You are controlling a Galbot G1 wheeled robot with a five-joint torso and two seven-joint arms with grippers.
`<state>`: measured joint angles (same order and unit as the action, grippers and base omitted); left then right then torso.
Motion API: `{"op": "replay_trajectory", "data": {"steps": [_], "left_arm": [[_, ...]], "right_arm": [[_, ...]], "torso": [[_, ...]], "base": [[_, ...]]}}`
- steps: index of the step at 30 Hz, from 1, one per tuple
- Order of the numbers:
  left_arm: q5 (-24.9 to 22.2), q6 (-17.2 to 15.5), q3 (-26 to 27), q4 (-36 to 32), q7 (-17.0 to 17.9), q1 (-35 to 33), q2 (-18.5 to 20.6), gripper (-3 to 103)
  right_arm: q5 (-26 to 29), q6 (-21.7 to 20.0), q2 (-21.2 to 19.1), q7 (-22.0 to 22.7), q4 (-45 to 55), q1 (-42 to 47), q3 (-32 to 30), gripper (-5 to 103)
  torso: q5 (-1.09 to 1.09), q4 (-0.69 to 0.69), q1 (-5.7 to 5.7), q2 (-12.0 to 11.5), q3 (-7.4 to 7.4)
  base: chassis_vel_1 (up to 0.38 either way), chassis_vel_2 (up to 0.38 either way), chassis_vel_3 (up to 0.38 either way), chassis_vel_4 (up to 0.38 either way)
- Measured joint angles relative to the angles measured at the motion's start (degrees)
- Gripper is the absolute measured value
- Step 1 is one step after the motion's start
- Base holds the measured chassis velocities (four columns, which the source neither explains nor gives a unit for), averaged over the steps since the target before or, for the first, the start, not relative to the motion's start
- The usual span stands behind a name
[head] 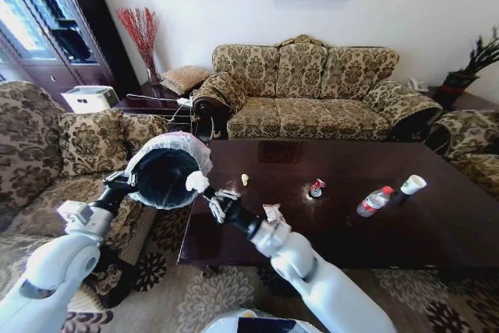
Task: Move to the front of the table and place the trash on the table into the trash bin.
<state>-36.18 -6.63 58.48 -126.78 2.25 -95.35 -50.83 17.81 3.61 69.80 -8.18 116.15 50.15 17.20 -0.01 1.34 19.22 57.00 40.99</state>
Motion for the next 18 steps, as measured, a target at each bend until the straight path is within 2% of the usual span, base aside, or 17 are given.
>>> {"op": "replay_trajectory", "data": {"steps": [5,9,10,12,16,18], "left_arm": [[0.0,0.0,0.0,0.0,0.0,0.0,0.0,0],[0.0,0.0,0.0,0.0,-0.01,0.0,0.0,0],[0.0,0.0,0.0,0.0,-0.01,0.0,0.0,0],[0.0,0.0,0.0,0.0,0.0,0.0,0.0,0],[0.0,0.0,0.0,0.0,-0.01,0.0,0.0,0],[0.0,0.0,0.0,0.0,0.0,0.0,0.0,0]], "right_arm": [[0.14,-2.95,2.98,4.72,-2.59,-6.04,3.89,-3],[0.16,-4.34,4.49,5.97,-3.89,-8.27,5.27,-2],[0.09,-6.23,6.03,7.85,-5.12,-9.94,6.58,0],[-0.07,-7.47,7.7,9.34,-6.48,-11.03,7.5,0],[-0.49,-7.58,8.98,9.57,-7.8,-11.33,8.14,2],[-0.83,-7.27,9.58,9.56,-8.79,-11.32,8.37,8]], "torso": [[-0.01,-0.01,0.0,0.0,0.0],[0.0,-0.01,0.0,0.0,0.0],[0.0,0.0,0.0,0.0,0.0],[0.0,0.0,0.0,0.0,0.0],[0.0,-0.01,0.0,0.0,0.0],[0.0,-0.01,0.0,0.0,0.0]], "base": [[0.0,0.0,0.0,0.0],[0.0,0.0,0.0,0.0],[0.0,0.0,0.0,0.0],[0.0,0.0,0.0,0.0],[0.0,0.0,0.0,0.0],[0.0,0.0,0.0,0.0]]}}
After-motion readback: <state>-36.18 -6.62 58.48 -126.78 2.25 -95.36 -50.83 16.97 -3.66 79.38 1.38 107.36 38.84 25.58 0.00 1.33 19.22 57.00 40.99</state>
